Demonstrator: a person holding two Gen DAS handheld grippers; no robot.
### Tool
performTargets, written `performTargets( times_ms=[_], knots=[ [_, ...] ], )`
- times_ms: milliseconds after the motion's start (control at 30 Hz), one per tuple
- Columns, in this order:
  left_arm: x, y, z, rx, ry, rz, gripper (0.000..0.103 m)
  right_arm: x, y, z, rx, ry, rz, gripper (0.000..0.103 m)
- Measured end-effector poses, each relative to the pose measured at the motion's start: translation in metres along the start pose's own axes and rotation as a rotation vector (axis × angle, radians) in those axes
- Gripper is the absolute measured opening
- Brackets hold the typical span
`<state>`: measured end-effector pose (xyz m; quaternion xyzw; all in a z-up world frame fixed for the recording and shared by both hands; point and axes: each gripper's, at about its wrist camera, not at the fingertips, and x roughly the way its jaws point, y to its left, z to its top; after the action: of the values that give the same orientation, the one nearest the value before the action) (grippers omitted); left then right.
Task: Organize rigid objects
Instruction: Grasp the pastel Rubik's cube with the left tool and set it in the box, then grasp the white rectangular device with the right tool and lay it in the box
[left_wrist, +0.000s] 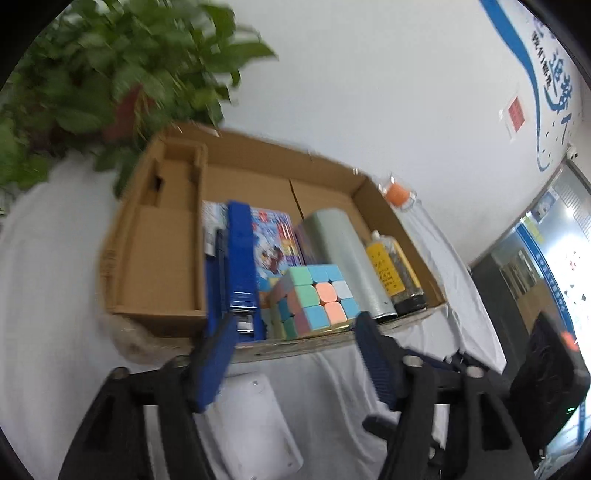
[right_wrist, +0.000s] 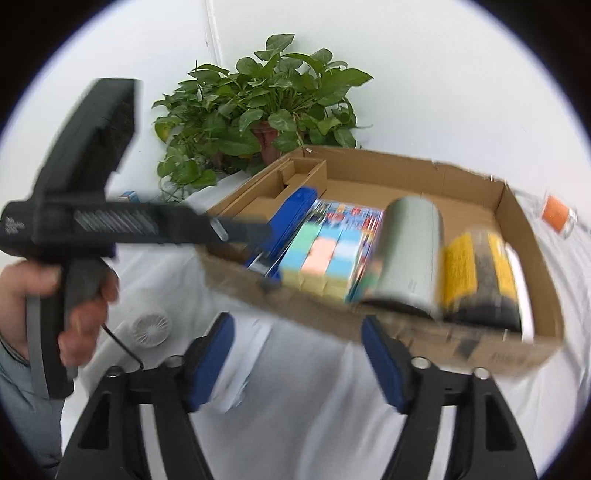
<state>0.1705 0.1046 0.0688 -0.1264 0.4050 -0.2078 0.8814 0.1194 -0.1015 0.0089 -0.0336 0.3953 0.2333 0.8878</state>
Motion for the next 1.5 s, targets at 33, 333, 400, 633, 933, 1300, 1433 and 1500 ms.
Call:
performTargets(
  times_ms=[33, 333, 400, 633, 933, 1300, 1433, 1500],
  knots=[
    [-0.013, 0.000, -0.006, 0.006, -0.030, 0.027, 0.078, 0.001, 0.005, -0.008, 0.009, 0.015, 0.028, 0.079],
    [-0.025, 0.019, -0.081, -0.088, 0.103, 0.104, 0.082, 0.056, 0.055, -0.047, 0.060, 0.181, 0.104, 0.079],
    [-0.032, 0.024, -0.090, -0.104, 0.091, 0.129, 0.074, 0.062, 0.064, -0.047, 0.041, 0.186, 0.074, 0.079],
    [-0.041, 0.047, -0.106, -0.177, 0.083, 0.108, 0.074, 0.073, 0.073, -0.043, 0.019, 0.138, -0.032, 0.065],
    [0.017, 0.034, -0.108, -0.209, 0.193, 0.031, 0.074, 0.051, 0.006, -0.054, 0.256, 0.155, 0.141, 0.021],
    [0.042, 0.050, -0.096, -0.271, 0.190, -0.053, 0.052, 0.022, 0.016, -0.055, 0.070, 0.030, 0.097, 0.073],
    [0.052, 0.036, -0.085, -0.275, 0.198, -0.193, 0.045, 0.019, 0.023, -0.053, 0.004, 0.009, 0.095, 0.074],
    [0.056, 0.025, -0.076, -0.280, 0.199, -0.287, 0.045, 0.018, 0.016, -0.053, 0.022, 0.006, 0.089, 0.074]
  ],
)
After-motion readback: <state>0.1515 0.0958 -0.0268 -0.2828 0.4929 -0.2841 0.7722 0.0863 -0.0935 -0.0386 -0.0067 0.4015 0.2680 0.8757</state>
